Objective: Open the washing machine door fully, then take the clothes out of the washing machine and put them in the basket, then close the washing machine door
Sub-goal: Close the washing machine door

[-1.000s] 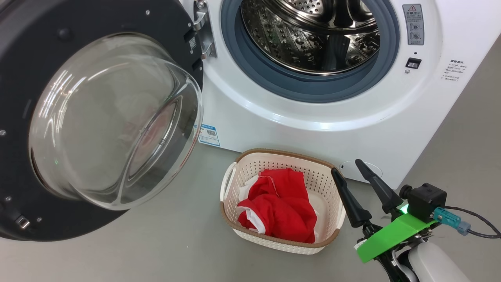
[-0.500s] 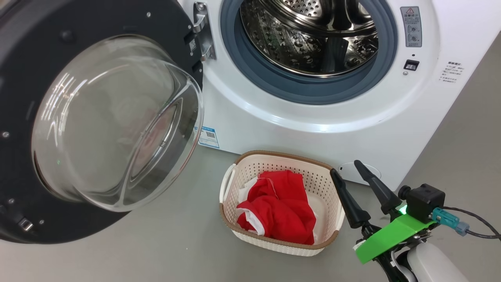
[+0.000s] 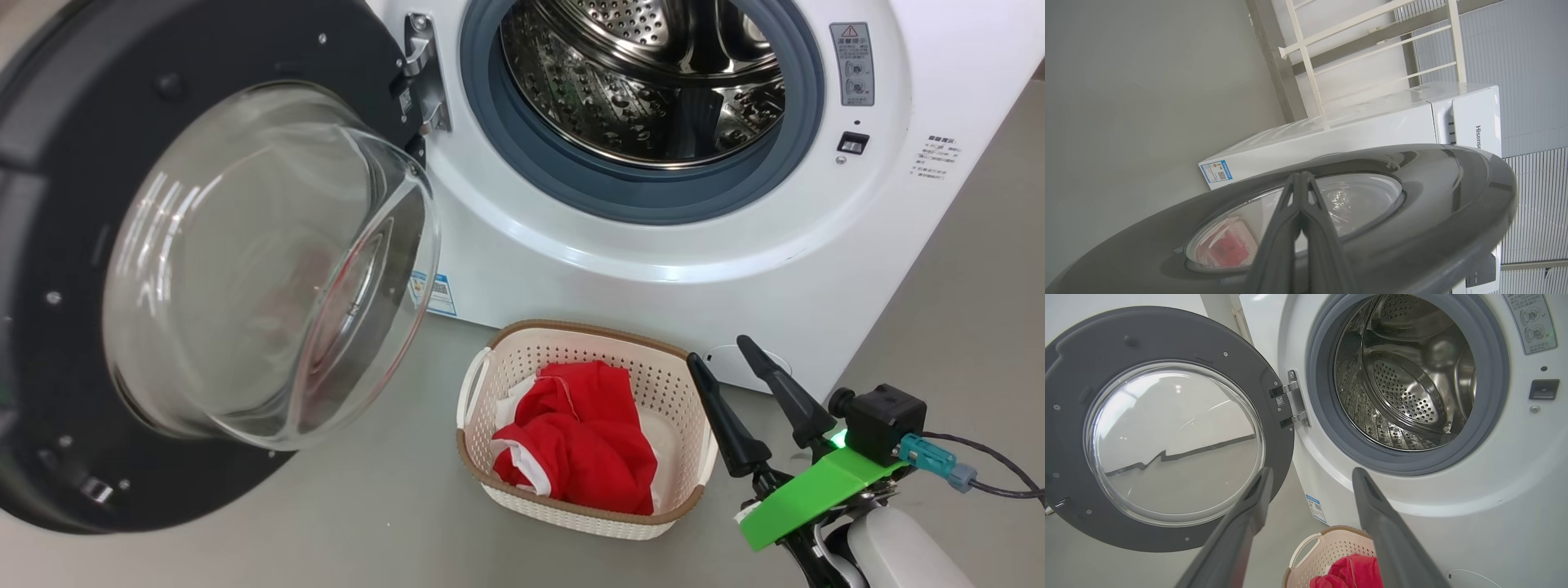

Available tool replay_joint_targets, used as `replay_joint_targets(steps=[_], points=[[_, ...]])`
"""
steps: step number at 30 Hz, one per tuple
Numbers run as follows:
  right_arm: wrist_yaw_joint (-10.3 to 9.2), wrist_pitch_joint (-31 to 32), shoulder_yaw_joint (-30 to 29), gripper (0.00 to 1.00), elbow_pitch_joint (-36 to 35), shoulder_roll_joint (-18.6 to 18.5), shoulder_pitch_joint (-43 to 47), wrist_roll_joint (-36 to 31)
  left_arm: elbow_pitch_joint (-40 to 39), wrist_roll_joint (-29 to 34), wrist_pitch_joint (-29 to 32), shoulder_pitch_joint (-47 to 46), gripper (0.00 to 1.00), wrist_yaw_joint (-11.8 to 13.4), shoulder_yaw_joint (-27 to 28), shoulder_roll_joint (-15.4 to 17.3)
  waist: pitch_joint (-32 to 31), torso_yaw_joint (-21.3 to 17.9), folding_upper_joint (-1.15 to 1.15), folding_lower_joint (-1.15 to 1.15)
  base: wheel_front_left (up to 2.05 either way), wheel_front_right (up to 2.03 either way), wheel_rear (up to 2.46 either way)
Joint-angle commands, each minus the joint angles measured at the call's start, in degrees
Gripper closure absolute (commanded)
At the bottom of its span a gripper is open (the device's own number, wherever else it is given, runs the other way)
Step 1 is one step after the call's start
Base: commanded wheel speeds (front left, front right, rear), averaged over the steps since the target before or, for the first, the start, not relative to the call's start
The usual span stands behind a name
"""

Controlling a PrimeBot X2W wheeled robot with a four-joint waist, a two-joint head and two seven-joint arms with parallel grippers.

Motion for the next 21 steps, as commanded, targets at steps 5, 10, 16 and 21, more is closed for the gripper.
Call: replay_joint_targets(steps=[5,10,16,21], points=[[0.09,-0.3,1.1,0.00,-1.2,0.5,-0.7,0.5,-8.4,-2.4,5.8,2.9,1.00,1.3,0.2,1.2,-0.3,0.0,0.00,0.00,0.00,0.00,0.00],[0.09,-0.3,1.3,0.00,-1.1,0.6,-0.8,0.5,-16.6,-3.7,9.7,6.4,1.00,3.6,-0.4,0.4,-0.4,-0.5,0.00,0.00,0.00,0.00,0.00],[0.09,-0.3,1.1,0.00,-1.3,0.6,-0.7,0.5,-23.6,-5.1,13.4,9.4,1.00,6.0,-1.1,-0.1,-0.4,-1.5,0.00,0.00,0.00,0.00,0.00],[0.09,-0.3,0.9,0.00,-1.4,0.9,-0.7,0.5,-28.9,-6.1,16.3,10.9,1.00,8.1,-2.3,-0.6,-0.3,-2.6,0.00,0.00,0.00,0.00,0.00]])
